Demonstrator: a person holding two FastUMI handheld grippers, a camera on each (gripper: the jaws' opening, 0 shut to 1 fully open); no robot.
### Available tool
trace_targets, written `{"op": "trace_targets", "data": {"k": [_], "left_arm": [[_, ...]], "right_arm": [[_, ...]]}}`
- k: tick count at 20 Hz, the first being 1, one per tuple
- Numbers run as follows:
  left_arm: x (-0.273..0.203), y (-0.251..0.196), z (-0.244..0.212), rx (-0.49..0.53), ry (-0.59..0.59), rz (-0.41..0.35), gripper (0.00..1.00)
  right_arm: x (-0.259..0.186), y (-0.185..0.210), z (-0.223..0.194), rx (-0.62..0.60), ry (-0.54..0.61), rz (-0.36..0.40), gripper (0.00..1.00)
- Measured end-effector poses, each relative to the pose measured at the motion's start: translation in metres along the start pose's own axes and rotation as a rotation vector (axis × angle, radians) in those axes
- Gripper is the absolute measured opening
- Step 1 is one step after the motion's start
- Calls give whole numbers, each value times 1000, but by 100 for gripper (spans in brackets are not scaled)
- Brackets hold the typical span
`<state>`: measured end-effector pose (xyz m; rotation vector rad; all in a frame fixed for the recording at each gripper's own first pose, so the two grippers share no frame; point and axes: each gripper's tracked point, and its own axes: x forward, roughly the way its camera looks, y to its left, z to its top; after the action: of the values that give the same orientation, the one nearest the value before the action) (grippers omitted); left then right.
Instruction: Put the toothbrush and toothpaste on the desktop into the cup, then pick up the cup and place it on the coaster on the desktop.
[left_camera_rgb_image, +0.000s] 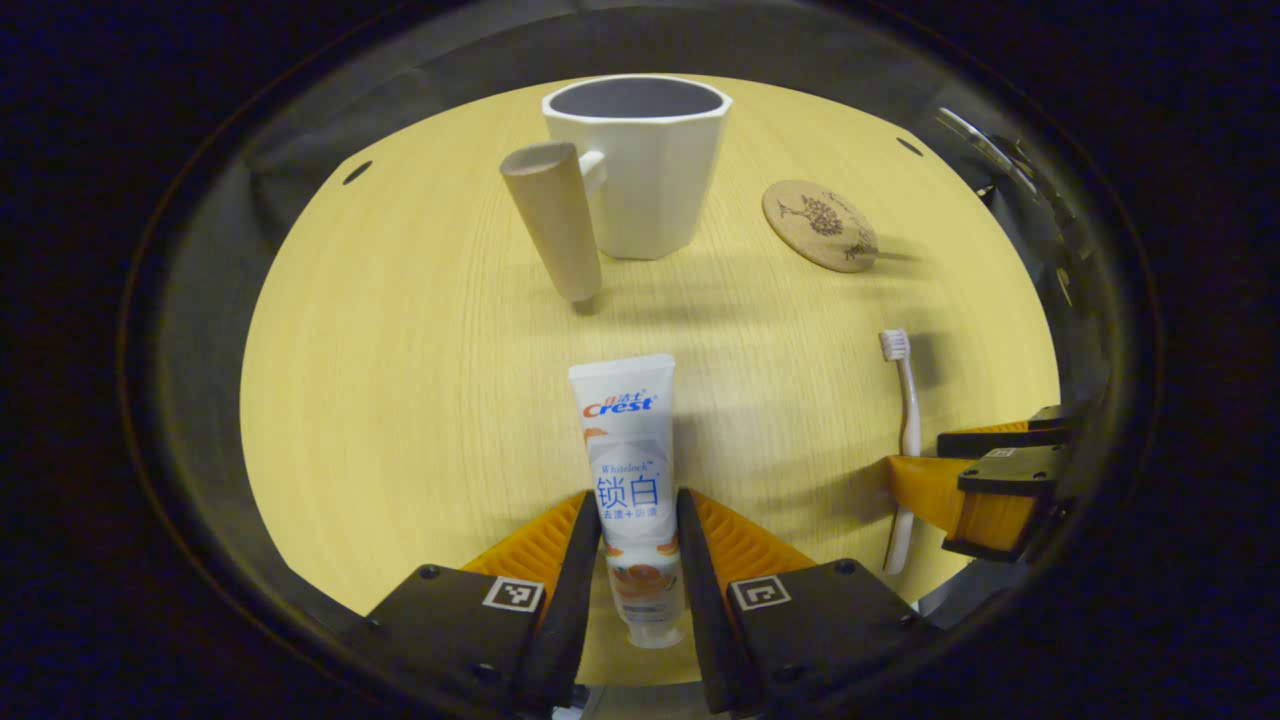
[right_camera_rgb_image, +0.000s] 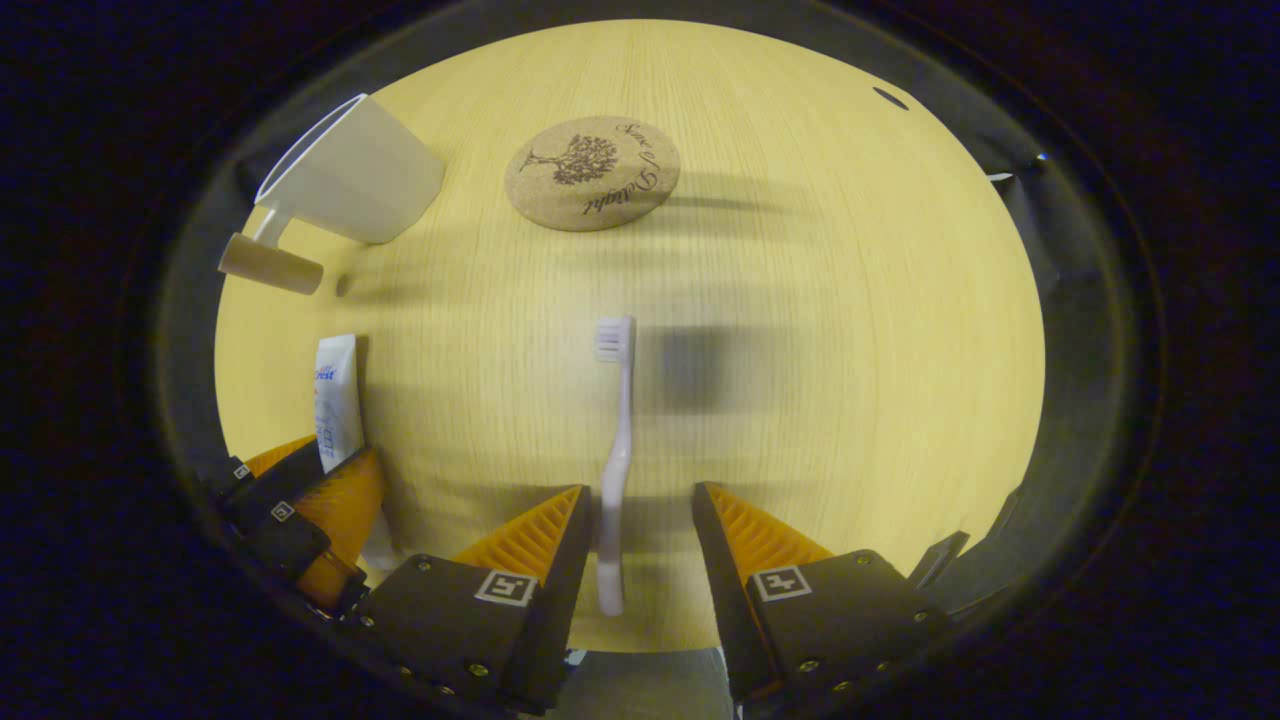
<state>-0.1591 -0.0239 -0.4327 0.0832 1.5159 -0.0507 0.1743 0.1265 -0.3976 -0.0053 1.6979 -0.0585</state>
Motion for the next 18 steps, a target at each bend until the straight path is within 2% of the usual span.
{"op": "trace_targets", "data": {"k": [1, 2, 3, 5, 6, 7, 12, 13, 18], "left_arm": [[0, 0, 0, 0, 10, 1, 48], [1, -1, 2, -14, 5, -6, 45], [-1, -1, 3, -23, 14, -6, 41], [1, -1, 3, -34, 14, 0, 41], [0, -1, 2, -40, 24, 3, 33], [1, -2, 3, -42, 24, 1, 32], [-4, -3, 0, -60, 30, -18, 32], [-7, -5, 1, -71, 26, -23, 33], [-45, -13, 14, -89, -35, -53, 33]], "right_arm": [[-11, -9, 3, 19, -16, -43, 64], [11, -9, 6, 55, -22, -23, 37], [4, -12, 7, 48, -5, -22, 10], [-17, -10, 2, 20, 1, -17, 11], [-7, -8, 8, 33, -1, -4, 11], [-17, -8, 3, 30, -7, 0, 3], [-17, -9, 4, 42, 4, 17, 0], [-18, -9, 3, 40, 3, 18, 2], [-20, -10, 3, 36, -1, 23, 2]]}}
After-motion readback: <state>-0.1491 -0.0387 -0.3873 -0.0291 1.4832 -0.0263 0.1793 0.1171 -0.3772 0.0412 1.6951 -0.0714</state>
